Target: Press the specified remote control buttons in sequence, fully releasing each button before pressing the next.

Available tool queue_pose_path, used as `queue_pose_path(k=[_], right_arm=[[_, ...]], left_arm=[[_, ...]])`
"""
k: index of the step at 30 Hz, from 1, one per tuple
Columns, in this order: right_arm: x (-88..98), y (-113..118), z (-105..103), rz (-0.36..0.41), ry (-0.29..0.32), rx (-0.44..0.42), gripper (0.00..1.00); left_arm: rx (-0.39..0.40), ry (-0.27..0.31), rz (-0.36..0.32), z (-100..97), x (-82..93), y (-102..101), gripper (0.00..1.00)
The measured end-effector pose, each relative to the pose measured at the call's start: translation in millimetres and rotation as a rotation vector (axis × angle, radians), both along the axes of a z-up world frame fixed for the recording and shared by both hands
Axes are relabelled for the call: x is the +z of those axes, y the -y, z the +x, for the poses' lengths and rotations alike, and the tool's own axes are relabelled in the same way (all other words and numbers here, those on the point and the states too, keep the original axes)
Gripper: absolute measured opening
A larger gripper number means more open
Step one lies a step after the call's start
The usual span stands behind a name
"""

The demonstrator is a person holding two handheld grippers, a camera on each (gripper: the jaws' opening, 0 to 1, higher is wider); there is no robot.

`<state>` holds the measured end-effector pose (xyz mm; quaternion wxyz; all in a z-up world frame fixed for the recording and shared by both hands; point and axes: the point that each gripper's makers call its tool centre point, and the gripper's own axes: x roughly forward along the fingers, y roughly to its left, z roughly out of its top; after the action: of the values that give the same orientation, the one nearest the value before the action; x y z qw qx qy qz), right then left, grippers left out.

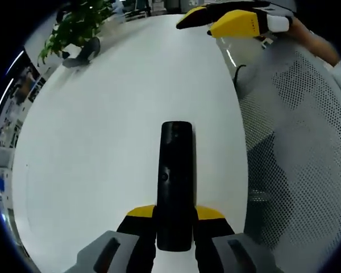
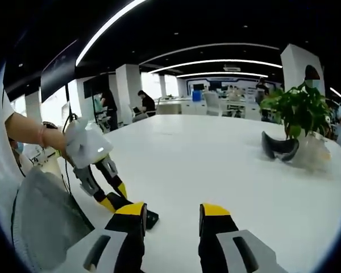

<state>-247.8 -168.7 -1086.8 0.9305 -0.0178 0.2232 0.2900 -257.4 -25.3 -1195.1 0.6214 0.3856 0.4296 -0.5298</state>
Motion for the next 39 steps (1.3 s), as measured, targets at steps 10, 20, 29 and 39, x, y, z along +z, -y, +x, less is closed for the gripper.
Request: queue_pose_path(k=[10, 20, 29, 39], right_arm=[[-0.2, 2, 1, -0.014, -0.005, -0.014, 0.35], [-8.4, -2, -3, -0.031, -0.039, 0.017, 0.35], [-33.5, -31, -34, 0.069, -0.298, 0.214, 0.26], [-51.4, -44, -37, -0.046, -0.362, 0.339, 0.15]], left_arm=[[0.028, 0.035, -0.13, -13.7, 2.6, 0, 0.24], [0.066, 0.036, -0.397, -17.1, 3.0, 1, 0.24], [0.078, 0.059, -0.513, -17.9, 3.8, 0, 0.24], [0.03, 0.065, -0.532, -20.7, 5.0, 2, 0.24]])
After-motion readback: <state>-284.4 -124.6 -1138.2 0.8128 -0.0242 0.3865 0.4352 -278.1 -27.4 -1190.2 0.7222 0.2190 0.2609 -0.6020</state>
